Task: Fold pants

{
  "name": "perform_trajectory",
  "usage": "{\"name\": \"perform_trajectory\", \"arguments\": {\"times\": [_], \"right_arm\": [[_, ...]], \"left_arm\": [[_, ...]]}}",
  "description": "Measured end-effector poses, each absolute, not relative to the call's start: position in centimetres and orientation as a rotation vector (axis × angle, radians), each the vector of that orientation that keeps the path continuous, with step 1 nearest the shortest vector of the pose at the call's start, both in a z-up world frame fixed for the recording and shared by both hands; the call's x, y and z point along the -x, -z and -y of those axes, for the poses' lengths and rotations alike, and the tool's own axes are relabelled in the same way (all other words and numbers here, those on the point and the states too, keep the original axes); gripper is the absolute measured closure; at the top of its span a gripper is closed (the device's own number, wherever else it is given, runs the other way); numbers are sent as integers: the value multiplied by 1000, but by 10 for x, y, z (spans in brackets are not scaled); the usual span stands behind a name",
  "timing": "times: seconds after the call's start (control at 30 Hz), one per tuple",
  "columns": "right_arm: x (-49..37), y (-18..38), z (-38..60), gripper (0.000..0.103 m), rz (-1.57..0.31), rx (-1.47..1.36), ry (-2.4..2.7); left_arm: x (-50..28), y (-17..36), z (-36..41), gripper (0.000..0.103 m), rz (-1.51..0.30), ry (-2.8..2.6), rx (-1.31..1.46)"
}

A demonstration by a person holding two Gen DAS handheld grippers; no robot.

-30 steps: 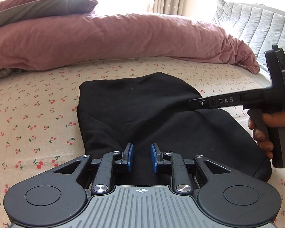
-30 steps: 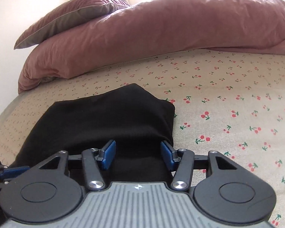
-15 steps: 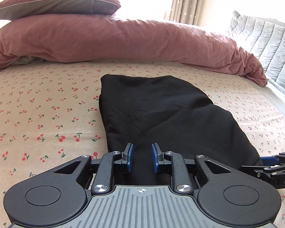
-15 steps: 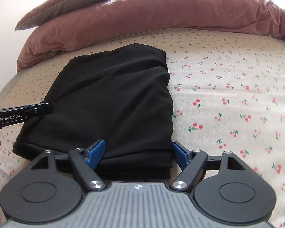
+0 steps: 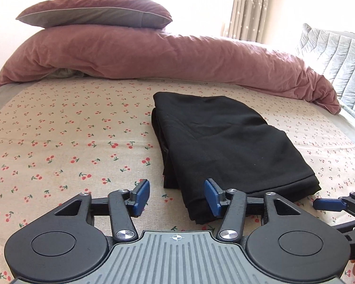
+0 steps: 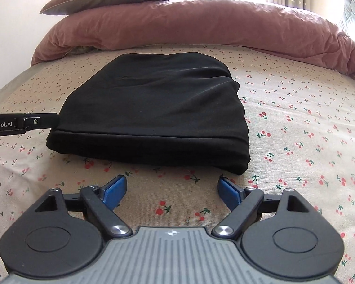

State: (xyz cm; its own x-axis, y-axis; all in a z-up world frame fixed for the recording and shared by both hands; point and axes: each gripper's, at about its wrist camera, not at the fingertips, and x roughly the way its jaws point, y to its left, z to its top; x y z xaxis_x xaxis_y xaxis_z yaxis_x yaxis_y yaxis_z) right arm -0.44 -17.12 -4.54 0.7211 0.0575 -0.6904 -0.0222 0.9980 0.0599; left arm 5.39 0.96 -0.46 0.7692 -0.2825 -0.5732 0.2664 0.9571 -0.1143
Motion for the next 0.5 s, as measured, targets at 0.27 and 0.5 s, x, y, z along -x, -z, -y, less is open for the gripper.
{"name": "perform_trajectory", "arguments": {"times": [0.27,0.5], "right_arm": [[30,17,146,13,-655,27,-3],[48,-5,149,5,-575,11,20]], "left_arm": [[-29,-13,6,23,-631,249,22],[6,-32,-3,0,-581,178,2]]}}
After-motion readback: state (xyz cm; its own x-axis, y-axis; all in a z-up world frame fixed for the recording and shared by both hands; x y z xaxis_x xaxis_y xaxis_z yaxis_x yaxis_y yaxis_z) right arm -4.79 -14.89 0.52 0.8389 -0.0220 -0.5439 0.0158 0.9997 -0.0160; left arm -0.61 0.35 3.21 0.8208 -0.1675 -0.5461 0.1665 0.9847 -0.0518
